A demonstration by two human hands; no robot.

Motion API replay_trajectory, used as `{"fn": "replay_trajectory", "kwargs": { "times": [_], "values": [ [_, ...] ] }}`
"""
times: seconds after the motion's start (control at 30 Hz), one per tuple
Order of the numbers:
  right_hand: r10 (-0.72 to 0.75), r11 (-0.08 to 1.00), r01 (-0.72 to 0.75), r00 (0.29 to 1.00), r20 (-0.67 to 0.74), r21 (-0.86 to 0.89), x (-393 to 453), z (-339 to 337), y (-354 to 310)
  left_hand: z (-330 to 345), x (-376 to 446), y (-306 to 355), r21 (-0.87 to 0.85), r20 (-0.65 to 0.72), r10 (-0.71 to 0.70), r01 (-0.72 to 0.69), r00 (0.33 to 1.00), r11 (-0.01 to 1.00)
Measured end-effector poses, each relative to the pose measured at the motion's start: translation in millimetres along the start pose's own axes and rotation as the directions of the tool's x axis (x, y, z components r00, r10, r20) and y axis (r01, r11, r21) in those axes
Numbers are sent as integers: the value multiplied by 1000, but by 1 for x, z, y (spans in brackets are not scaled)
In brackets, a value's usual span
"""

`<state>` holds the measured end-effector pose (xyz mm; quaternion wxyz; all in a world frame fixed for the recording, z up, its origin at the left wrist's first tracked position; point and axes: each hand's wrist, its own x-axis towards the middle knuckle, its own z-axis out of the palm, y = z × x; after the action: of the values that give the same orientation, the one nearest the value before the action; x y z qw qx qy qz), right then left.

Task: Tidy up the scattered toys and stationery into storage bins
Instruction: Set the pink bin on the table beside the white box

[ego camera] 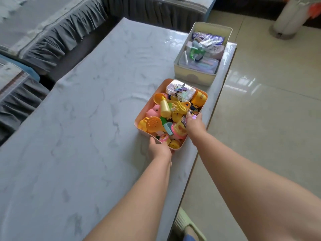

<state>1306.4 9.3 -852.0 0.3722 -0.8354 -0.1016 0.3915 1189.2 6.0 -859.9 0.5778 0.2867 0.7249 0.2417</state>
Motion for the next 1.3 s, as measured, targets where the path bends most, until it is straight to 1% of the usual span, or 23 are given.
{"fn": "replay_trajectory", "kwargs": {
  "times": [0.03,0.1,0.17,0.23,0.27,0.33,0.4,0.57,0.67,0.83,0.9,0.97,1.03,1.1,1.17,1.23,1.3],
  "values": [
    [52,997,-53,998,-16,-50,7,-2,-9,7,6,4,-8,14,-14,14,1000,1000],
    [162,983,-168,983,-81,-77,22,-6,-29,17,5,16,-32,74,-58,60,996,998],
    [207,972,-217,972,-113,-84,31,-11,-41,28,2,29,-19,88,-80,82,993,996],
    [220,968,-232,968,-122,-92,42,-16,-52,41,9,34,-6,96,-87,88,992,996],
    [229,966,-242,964,-132,-88,52,-19,-58,49,11,35,29,102,-74,71,992,997],
    [235,962,-250,962,-135,-107,63,-21,-62,56,14,33,97,66,-45,38,997,995],
    [256,953,-274,957,-138,-127,73,-24,-64,66,15,29,157,27,-47,42,999,987],
    [254,952,-277,952,-169,-131,81,-25,-63,74,11,23,167,24,-88,82,996,982],
    [250,949,-280,948,-199,-143,85,-26,-66,82,4,26,175,-3,-113,111,994,978],
    [229,946,-258,960,-161,-194,83,-28,-64,84,-3,33,208,-64,-28,41,998,977],
    [176,958,-204,973,-149,-200,79,-34,-67,83,-7,37,205,-112,-20,42,993,978],
    [34,970,-79,981,-193,-228,81,-47,-73,85,-7,42,165,-152,-32,58,988,985],
    [-124,958,49,960,-253,-283,91,-60,-81,86,0,44,146,-177,-33,59,984,987],
    [-211,933,122,947,-242,-338,110,-74,-91,90,4,45,148,-204,-27,58,979,987],
    [-216,901,137,965,-151,-412,130,-79,-100,90,9,44,181,-236,-16,60,972,982],
    [-180,850,128,982,-54,-512,153,-83,-104,96,11,40,208,-275,-2,61,961,976],
    [-130,839,83,990,-51,-537,165,-82,-107,97,12,40,218,-282,6,58,959,974]
  ]
}}
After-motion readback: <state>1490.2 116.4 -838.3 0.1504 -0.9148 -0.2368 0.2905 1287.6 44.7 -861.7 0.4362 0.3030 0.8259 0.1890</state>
